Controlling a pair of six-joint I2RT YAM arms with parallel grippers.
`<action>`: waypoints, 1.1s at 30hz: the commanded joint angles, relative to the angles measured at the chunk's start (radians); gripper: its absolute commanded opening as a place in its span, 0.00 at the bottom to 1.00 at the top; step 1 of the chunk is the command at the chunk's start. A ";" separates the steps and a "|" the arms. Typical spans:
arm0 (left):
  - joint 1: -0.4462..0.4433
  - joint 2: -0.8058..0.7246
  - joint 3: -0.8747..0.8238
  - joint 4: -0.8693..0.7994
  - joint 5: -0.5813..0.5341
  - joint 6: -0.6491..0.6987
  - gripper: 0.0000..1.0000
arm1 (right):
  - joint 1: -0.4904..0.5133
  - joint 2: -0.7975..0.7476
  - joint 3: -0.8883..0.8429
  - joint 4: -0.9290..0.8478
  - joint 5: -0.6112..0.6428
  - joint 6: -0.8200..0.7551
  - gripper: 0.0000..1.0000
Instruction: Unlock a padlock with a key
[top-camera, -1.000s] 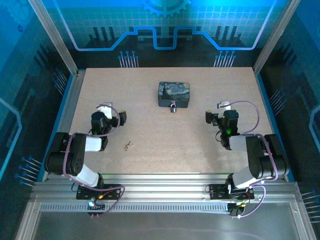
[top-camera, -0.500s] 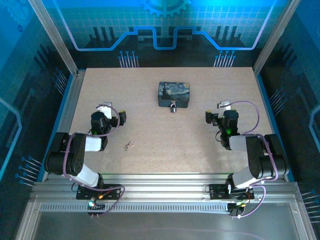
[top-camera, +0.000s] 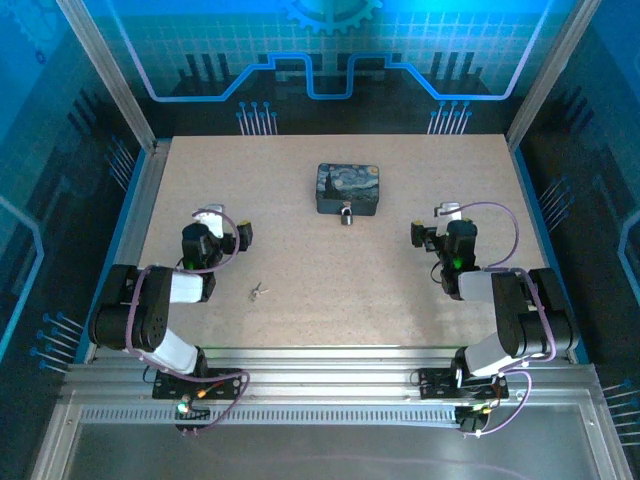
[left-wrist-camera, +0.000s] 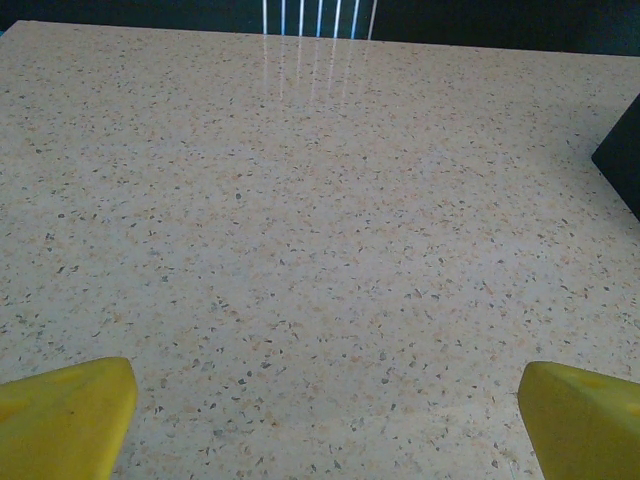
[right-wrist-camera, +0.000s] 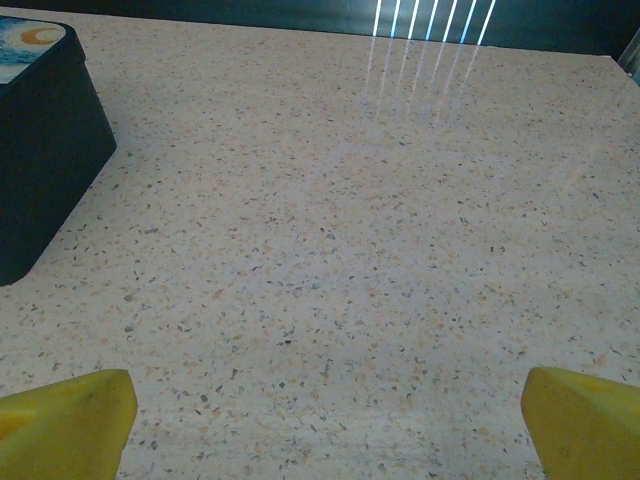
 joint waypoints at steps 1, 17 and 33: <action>0.006 0.001 0.002 0.027 0.022 0.003 0.99 | 0.011 -0.005 -0.011 0.036 0.022 0.013 1.00; 0.008 0.000 0.002 0.026 -0.005 -0.007 0.99 | 0.011 -0.005 -0.012 0.035 0.023 0.014 1.00; 0.021 -0.038 0.030 -0.062 -0.026 -0.034 0.99 | 0.009 -0.026 0.015 -0.027 0.009 0.014 0.96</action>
